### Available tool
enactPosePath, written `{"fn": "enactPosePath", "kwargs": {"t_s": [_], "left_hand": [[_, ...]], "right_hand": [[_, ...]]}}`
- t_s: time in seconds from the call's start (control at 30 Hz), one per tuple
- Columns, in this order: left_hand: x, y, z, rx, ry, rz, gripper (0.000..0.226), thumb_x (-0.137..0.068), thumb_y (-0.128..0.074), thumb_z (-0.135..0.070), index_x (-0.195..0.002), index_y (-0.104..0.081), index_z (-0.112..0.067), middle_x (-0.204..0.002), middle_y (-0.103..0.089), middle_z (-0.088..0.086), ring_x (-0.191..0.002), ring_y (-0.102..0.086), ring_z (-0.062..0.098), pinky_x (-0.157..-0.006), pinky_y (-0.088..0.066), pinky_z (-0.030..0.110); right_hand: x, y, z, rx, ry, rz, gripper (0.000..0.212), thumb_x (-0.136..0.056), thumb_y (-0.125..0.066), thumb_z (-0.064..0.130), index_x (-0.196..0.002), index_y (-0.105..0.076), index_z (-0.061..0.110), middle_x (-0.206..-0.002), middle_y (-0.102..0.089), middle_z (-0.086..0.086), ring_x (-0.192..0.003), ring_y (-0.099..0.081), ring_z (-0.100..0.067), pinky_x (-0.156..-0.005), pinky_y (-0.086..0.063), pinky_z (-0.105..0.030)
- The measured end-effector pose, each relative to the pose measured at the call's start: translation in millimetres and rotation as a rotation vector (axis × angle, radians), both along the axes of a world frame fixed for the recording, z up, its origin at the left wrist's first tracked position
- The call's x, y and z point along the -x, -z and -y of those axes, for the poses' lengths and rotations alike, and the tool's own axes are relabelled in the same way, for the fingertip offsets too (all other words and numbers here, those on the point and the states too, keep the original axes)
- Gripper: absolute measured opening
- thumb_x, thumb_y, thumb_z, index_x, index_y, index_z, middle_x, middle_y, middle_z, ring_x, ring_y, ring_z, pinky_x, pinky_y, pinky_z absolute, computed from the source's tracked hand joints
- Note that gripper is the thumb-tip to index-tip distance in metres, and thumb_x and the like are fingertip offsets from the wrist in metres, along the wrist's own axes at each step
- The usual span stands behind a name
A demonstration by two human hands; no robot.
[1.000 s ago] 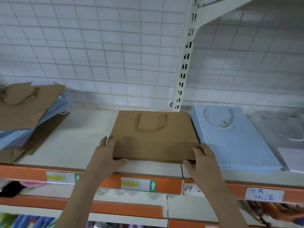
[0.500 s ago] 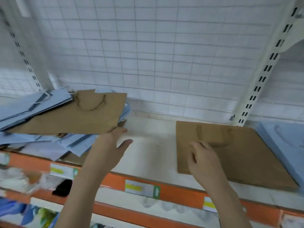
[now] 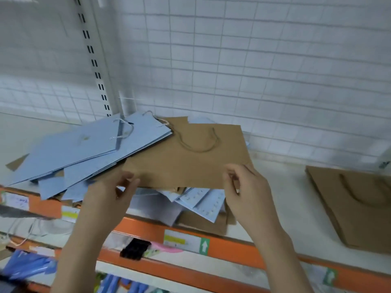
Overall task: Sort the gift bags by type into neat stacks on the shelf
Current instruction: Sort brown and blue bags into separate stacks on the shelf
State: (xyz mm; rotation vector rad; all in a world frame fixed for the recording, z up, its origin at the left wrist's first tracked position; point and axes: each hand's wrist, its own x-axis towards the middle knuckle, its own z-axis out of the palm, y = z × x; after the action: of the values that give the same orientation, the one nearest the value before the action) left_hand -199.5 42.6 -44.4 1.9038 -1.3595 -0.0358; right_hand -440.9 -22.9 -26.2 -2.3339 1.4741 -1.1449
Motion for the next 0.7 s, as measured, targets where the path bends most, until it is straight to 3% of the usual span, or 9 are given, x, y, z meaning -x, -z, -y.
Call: {"fn": "enactPosePath", "kwargs": {"t_s": [0.27,0.47,0.6,0.7], "left_hand": [[-71.9,1.7,-8.1,0.017,-0.205,-0.004,0.018,-0.086,-0.063,-0.021,-0.099,-0.067,-0.01,-0.074,-0.061,0.0,-0.058,-0.052,0.002,-0.054,-0.035,0.014],[-126.0,7.7,-7.3,-0.024,-0.281,-0.017,0.021,-0.086,-0.062,-0.019,-0.104,-0.065,-0.008,-0.076,-0.061,-0.001,-0.058,-0.053,0.009,-0.056,-0.035,0.022],[-171.2,8.3,7.7,-0.039,-0.232,0.0,0.022,-0.084,-0.064,-0.018,-0.103,-0.066,-0.007,-0.077,-0.066,0.002,-0.065,-0.056,0.018,-0.064,-0.038,0.026],[-210.7,3.1,29.2,-0.041,-0.135,0.005,0.023,-0.084,-0.064,-0.02,-0.105,-0.065,-0.01,-0.076,-0.061,-0.003,-0.065,-0.056,0.018,-0.058,-0.039,0.023]], "right_hand": [[-77.1,-18.1,37.5,0.025,-0.092,-0.004,0.02,-0.091,-0.051,0.02,-0.105,-0.063,0.014,-0.096,-0.065,0.0,-0.089,-0.059,-0.016,-0.077,-0.05,-0.034],[-140.5,-5.2,45.6,-0.011,-0.131,0.014,0.013,-0.089,-0.052,0.018,-0.092,-0.063,0.013,-0.088,-0.064,-0.002,-0.079,-0.06,-0.019,-0.07,-0.051,-0.039],[-180.5,4.3,50.7,-0.034,-0.105,-0.008,0.016,-0.089,-0.054,0.019,-0.099,-0.064,0.013,-0.091,-0.066,-0.003,-0.084,-0.061,-0.02,-0.072,-0.049,-0.035],[-205.0,11.6,54.6,-0.07,0.044,-0.008,0.021,-0.09,-0.052,0.023,-0.105,-0.064,0.014,-0.097,-0.066,-0.001,-0.089,-0.059,-0.018,-0.071,-0.042,-0.027]]}}
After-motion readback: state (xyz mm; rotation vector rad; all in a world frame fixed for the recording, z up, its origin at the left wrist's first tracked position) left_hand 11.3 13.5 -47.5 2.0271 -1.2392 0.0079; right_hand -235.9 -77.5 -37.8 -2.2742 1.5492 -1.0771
